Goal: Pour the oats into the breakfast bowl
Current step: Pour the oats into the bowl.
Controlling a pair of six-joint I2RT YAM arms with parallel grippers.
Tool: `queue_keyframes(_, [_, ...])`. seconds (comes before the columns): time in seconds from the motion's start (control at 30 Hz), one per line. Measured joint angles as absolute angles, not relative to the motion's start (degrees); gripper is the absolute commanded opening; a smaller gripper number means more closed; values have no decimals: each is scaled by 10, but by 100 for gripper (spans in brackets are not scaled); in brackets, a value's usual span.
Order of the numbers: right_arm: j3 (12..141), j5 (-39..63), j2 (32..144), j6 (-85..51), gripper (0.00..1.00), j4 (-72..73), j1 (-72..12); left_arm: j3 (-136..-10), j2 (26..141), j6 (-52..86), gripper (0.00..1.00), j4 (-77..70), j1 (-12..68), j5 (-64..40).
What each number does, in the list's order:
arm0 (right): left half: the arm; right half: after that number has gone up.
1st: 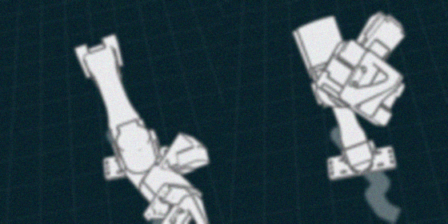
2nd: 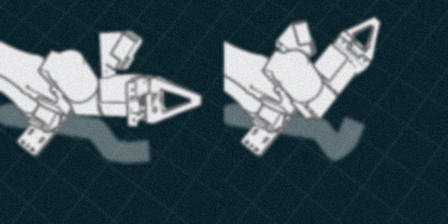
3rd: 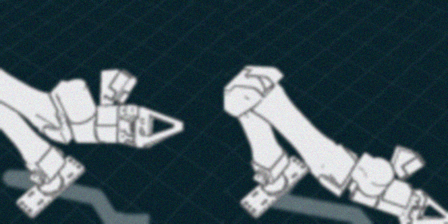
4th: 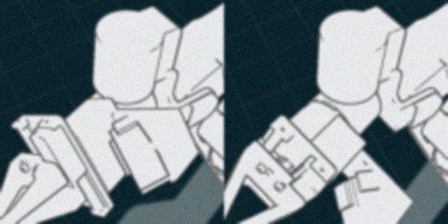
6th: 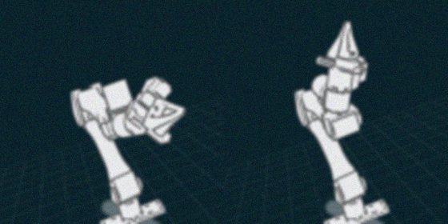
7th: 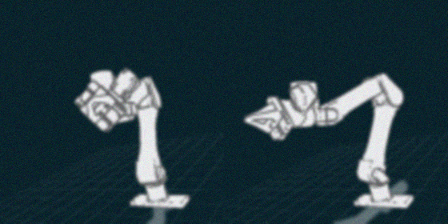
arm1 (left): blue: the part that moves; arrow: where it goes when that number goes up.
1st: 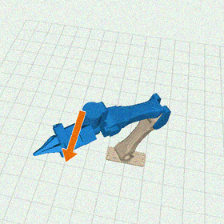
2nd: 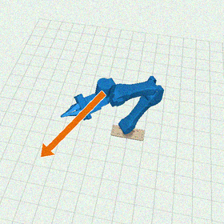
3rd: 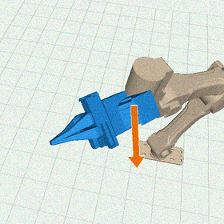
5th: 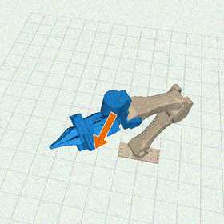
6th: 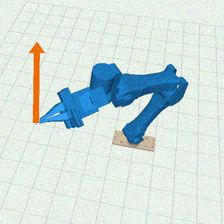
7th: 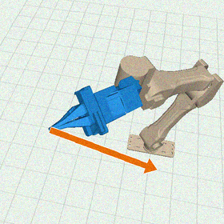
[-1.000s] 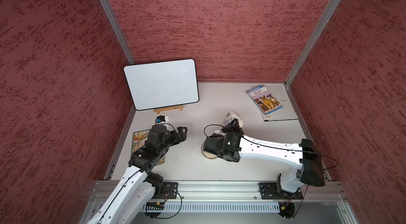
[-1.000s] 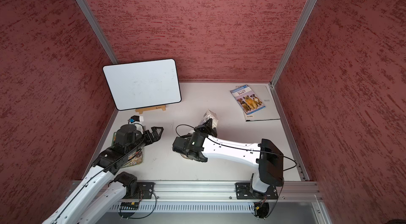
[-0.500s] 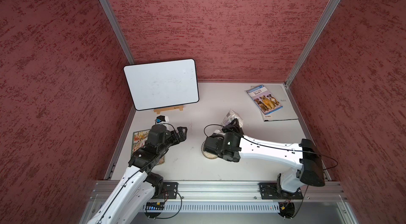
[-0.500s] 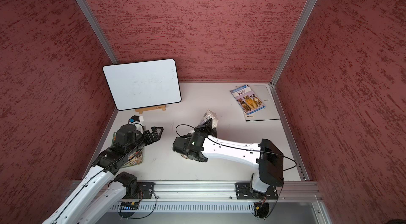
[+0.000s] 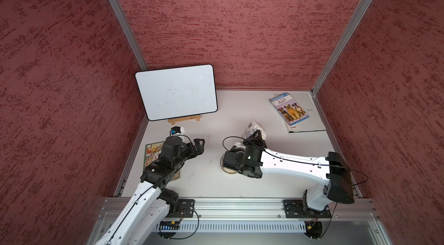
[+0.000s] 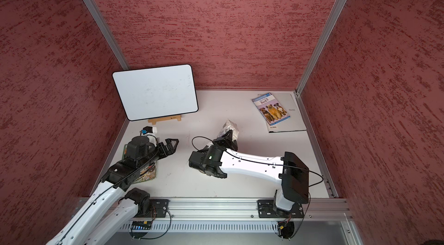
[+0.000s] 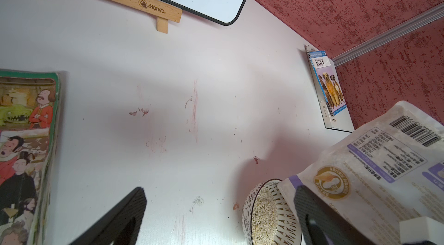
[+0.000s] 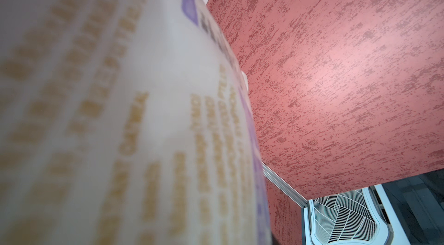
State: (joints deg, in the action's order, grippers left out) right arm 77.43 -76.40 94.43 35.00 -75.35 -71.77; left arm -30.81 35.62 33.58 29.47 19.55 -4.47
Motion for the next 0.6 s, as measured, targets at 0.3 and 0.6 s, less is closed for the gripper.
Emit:
queue_keyframes(0.3, [775, -770, 947, 336, 0, -766, -722, -308, 356, 336, 100, 295, 196, -45])
queue_keyframes(0.6, [789, -793, 969, 281, 0, -817, -734, -308, 357, 336, 100, 293, 196, -45])
